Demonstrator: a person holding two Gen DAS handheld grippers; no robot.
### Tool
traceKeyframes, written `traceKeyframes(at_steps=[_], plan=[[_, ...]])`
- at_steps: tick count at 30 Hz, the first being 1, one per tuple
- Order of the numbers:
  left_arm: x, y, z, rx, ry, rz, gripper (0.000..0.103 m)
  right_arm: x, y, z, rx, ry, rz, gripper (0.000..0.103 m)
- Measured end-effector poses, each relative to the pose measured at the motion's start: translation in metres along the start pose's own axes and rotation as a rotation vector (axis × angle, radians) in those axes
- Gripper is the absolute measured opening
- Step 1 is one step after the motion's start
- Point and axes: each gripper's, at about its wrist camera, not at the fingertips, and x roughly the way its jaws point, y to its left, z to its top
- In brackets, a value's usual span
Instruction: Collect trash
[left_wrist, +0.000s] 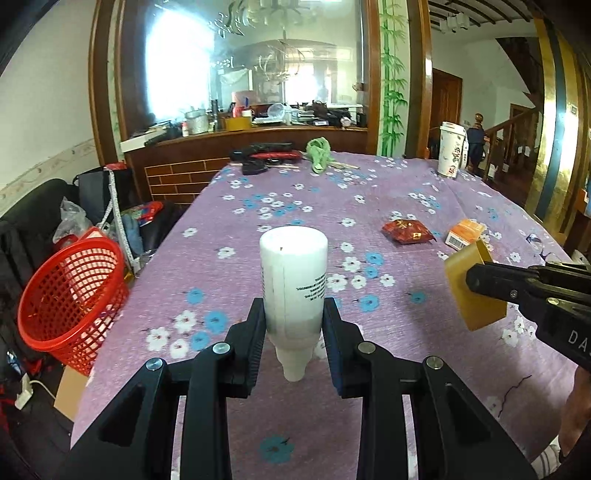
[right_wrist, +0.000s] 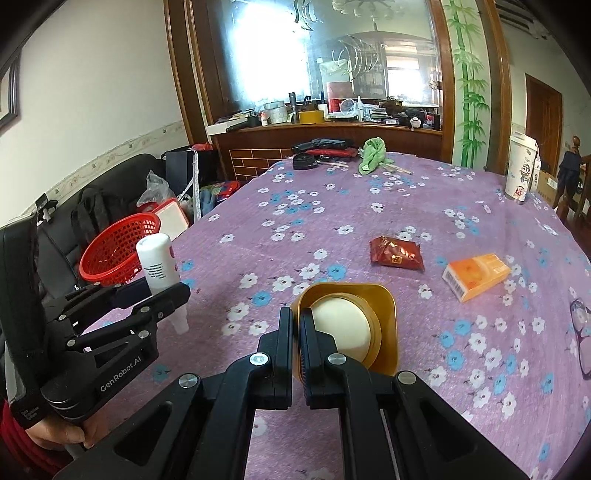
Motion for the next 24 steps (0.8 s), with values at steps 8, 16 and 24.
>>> traceKeyframes(at_steps=[8, 16, 24], plan=[[-0.010, 0.004, -0.003, 0.004, -0.030, 0.032, 0.029, -0.004, 0.013, -0.001, -0.016, 0.003, -0.004, 0.004], [-0.009, 0.002, -0.005, 0.011, -0.031, 0.044, 0.029, 0.000, 0.011, 0.000, -0.010, 0.013, 0.001, 0.004], [-0.008, 0.005, -0.007, 0.013, -0.033, 0.057, 0.029, 0.002, 0.010, 0.000, -0.002, 0.017, 0.007, 0.004]])
